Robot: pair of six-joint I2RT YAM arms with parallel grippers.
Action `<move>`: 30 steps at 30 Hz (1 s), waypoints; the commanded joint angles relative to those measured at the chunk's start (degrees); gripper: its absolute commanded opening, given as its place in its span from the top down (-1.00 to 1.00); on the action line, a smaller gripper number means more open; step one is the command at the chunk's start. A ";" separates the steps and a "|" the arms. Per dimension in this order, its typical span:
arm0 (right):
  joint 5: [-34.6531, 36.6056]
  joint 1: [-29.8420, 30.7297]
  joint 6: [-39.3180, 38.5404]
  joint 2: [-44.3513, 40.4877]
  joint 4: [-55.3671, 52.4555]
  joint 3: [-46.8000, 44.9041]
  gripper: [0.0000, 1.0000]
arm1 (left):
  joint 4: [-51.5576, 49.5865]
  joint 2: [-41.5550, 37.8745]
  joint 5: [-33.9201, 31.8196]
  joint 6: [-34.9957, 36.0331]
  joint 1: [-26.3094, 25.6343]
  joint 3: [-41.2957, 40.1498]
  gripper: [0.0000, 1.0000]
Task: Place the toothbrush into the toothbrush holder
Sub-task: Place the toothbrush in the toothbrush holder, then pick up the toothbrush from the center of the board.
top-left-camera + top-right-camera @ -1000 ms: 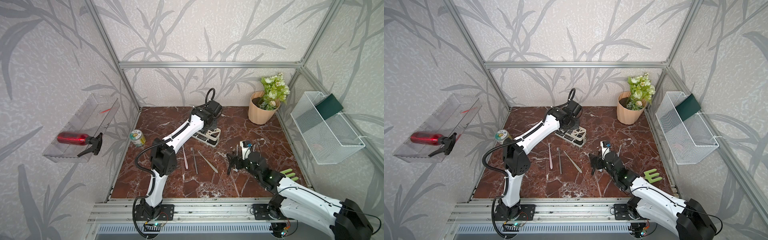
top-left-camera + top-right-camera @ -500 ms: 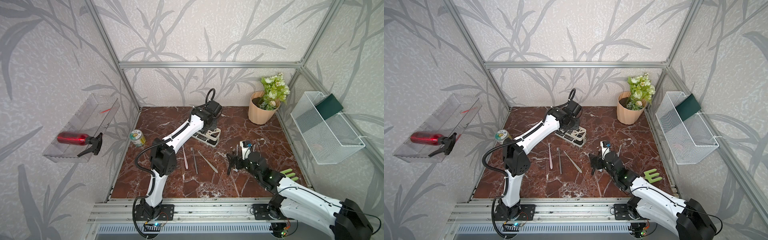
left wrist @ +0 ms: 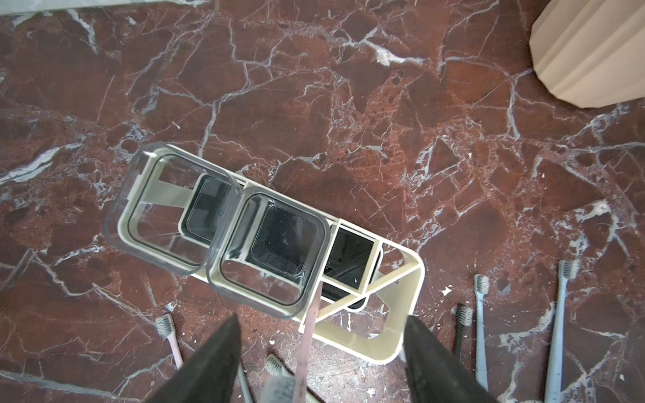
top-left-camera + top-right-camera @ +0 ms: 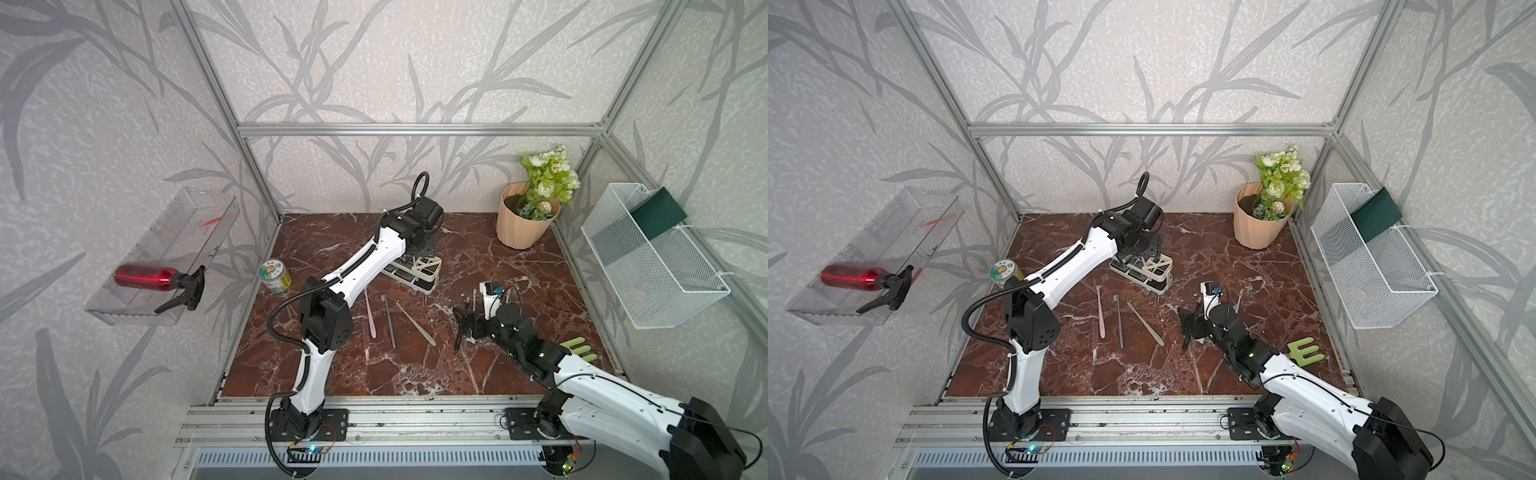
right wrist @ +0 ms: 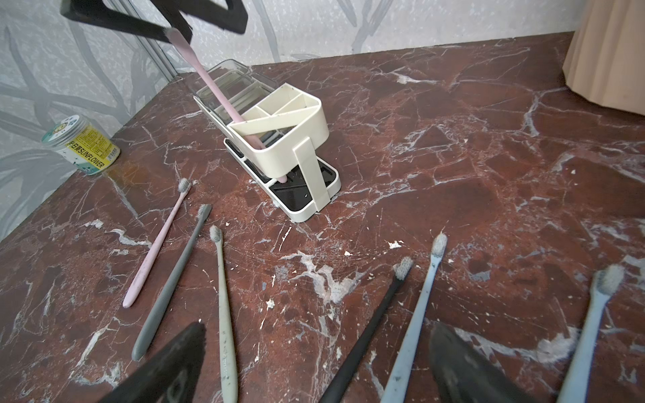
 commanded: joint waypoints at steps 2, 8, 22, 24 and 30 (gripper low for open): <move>-0.28 -0.14 -0.47 -0.22 1.26 1.69 -0.98 | -2.51 -4.25 -2.77 0.41 0.21 4.17 -0.61; -0.37 -0.14 -0.36 -0.56 1.10 1.57 -0.98 | -5.29 -9.89 -9.60 -5.49 0.69 -1.74 -0.61; -1.24 -0.13 0.00 0.28 1.28 1.71 -0.98 | 9.86 -28.11 -5.29 -14.86 10.82 -40.63 -0.55; -1.25 -0.13 0.02 0.55 1.33 1.77 -0.98 | 11.25 -27.86 -4.71 -15.28 11.83 -43.08 -0.50; -1.57 -0.17 -0.05 0.91 1.42 1.78 -0.98 | 17.87 -26.64 -1.67 -16.74 14.64 -49.19 -0.34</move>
